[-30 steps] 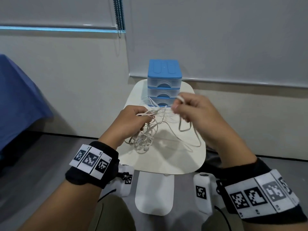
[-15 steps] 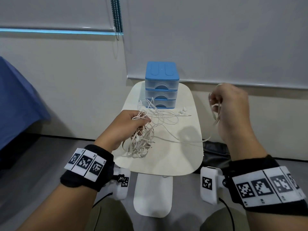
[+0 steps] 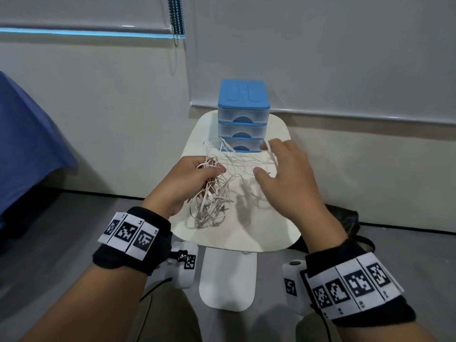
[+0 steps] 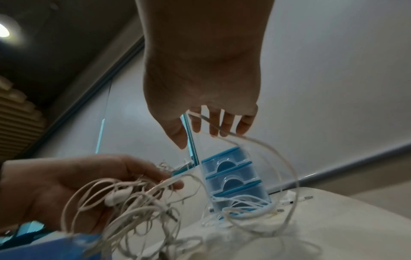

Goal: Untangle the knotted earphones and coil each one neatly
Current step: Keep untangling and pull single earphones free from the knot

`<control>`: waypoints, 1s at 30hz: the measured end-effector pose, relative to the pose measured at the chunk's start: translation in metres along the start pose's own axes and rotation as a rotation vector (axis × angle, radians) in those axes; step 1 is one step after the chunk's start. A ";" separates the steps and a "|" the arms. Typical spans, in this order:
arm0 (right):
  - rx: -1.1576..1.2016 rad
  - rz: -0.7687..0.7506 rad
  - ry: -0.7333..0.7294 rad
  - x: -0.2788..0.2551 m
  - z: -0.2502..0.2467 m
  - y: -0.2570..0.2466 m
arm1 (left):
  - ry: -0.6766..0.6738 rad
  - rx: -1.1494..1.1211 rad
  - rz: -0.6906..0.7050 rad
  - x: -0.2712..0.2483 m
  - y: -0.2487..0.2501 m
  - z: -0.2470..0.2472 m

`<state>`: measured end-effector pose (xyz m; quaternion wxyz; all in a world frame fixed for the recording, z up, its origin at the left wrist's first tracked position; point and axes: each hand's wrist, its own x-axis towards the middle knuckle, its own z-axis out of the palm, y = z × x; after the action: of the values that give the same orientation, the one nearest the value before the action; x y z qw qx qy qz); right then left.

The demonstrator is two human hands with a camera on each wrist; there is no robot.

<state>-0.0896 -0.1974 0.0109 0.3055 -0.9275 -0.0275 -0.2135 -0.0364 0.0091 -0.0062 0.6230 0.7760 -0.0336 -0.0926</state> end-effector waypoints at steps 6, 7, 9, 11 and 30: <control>-0.194 0.026 -0.234 -0.004 0.018 -0.012 | -0.005 -0.036 -0.013 0.002 -0.002 0.004; -0.203 0.074 -0.258 -0.003 0.020 -0.009 | -0.008 -0.047 -0.021 0.002 -0.003 0.005; -0.157 0.123 -0.227 -0.004 0.022 -0.007 | -0.014 -0.046 -0.049 0.004 -0.004 0.005; -0.086 0.089 -0.154 -0.004 0.021 -0.008 | -0.012 -0.043 -0.078 0.005 -0.005 0.006; 0.329 0.141 -0.590 0.015 0.060 0.035 | -0.030 0.119 -0.117 0.011 0.000 0.000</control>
<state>-0.0472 -0.1922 -0.0451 0.4436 -0.8873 -0.0847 0.0930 -0.0254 0.0078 -0.0077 0.5687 0.8108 -0.0030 -0.1381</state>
